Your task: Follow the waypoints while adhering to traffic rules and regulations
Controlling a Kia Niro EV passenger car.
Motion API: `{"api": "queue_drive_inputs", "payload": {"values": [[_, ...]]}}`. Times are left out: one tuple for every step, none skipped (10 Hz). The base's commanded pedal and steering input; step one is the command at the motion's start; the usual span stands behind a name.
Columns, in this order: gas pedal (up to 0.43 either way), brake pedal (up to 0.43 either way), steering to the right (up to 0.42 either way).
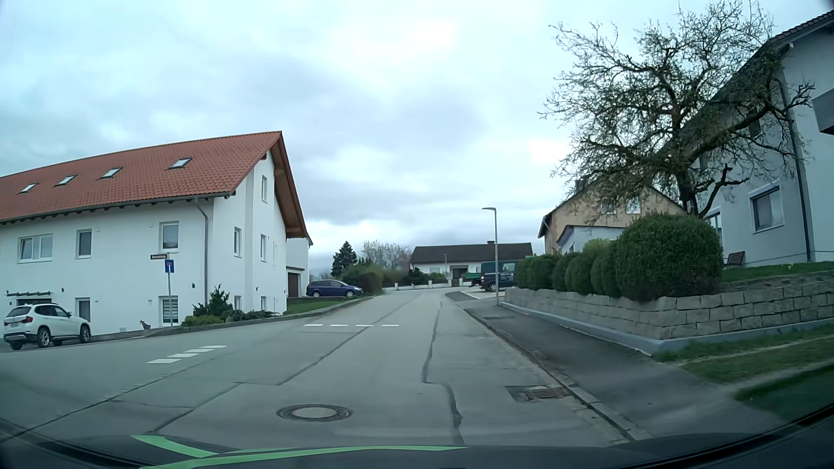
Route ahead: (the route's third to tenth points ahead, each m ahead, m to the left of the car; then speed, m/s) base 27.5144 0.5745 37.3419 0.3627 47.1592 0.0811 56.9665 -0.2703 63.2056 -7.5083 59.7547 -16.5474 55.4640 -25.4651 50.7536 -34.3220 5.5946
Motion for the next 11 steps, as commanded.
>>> {"api": "queue_drive_inputs", "payload": {"values": [[0.079,0.000,0.005],[0.079,0.000,0.006],[0.079,0.000,0.006],[0.079,0.000,0.006],[0.079,0.000,0.006],[0.079,0.000,0.006],[0.079,0.000,0.007],[0.079,0.000,0.007],[0.079,0.000,0.007],[0.079,0.000,0.006],[0.087,0.000,0.006]]}}
